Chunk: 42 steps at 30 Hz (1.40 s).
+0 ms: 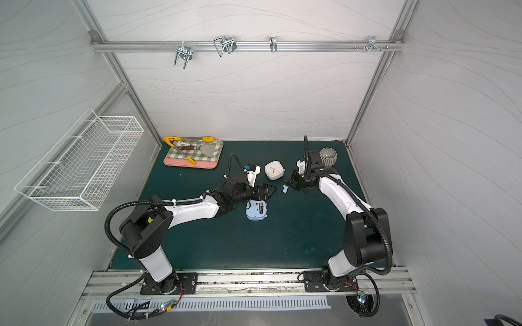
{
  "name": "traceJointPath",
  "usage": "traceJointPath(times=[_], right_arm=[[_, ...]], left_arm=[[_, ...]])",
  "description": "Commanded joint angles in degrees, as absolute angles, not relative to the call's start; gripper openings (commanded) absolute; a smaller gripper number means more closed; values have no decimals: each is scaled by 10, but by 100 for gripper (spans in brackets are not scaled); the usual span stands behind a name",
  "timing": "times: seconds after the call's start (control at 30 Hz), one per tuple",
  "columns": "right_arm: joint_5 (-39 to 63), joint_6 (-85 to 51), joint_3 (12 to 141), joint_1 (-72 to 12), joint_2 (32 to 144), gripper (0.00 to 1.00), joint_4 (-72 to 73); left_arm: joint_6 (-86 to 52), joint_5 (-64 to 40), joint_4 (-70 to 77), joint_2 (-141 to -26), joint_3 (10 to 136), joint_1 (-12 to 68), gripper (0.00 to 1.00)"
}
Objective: Insert the battery into the alarm
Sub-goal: Pick up the cover from the center of the board.
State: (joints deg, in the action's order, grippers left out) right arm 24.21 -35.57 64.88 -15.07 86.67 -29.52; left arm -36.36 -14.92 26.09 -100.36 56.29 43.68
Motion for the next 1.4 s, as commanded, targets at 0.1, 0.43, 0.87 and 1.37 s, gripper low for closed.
traceJointPath(times=[0.1, 0.43, 0.87, 1.37], right_arm=[[278, -377, 640, -148, 840, 6, -275], [289, -384, 633, -148, 827, 6, -269], [290, -388, 631, -148, 829, 6, -262], [297, -385, 628, -148, 829, 6, -259]], left_arm=[[-337, -143, 312, -1028, 596, 457, 83], [-376, -170, 328, -1074, 637, 457, 61], [-399, -192, 328, -1087, 644, 460, 37], [-403, -200, 326, -1088, 647, 460, 10]])
